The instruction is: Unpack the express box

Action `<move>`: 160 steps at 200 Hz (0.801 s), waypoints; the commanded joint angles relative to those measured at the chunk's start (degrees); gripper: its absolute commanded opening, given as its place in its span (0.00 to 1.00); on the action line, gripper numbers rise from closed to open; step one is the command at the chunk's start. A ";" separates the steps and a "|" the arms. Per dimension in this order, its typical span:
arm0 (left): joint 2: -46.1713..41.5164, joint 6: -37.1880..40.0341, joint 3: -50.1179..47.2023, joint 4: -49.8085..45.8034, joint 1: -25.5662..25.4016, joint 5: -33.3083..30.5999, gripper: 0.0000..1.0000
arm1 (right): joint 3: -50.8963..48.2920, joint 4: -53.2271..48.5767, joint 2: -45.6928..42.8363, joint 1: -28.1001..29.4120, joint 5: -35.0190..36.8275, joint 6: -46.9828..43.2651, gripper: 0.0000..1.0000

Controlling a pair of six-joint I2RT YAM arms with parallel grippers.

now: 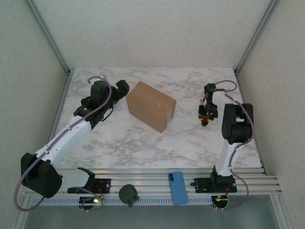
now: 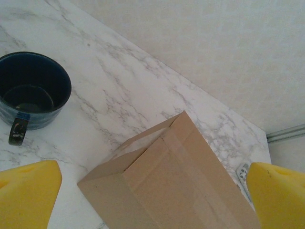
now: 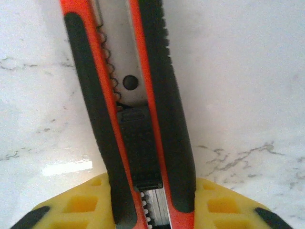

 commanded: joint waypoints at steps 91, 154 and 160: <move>-3.10 3.36 4.71 -1.31 -0.27 7.81 0.98 | -0.96 -3.05 -6.75 2.19 -0.49 -0.91 0.03; -3.02 3.10 3.65 -2.53 -0.28 7.16 0.98 | -3.98 -1.19 -4.14 3.09 1.24 -0.03 0.03; -2.92 3.10 3.73 -2.69 -0.28 7.25 0.98 | -4.19 -0.83 -4.22 3.15 1.13 -0.08 0.02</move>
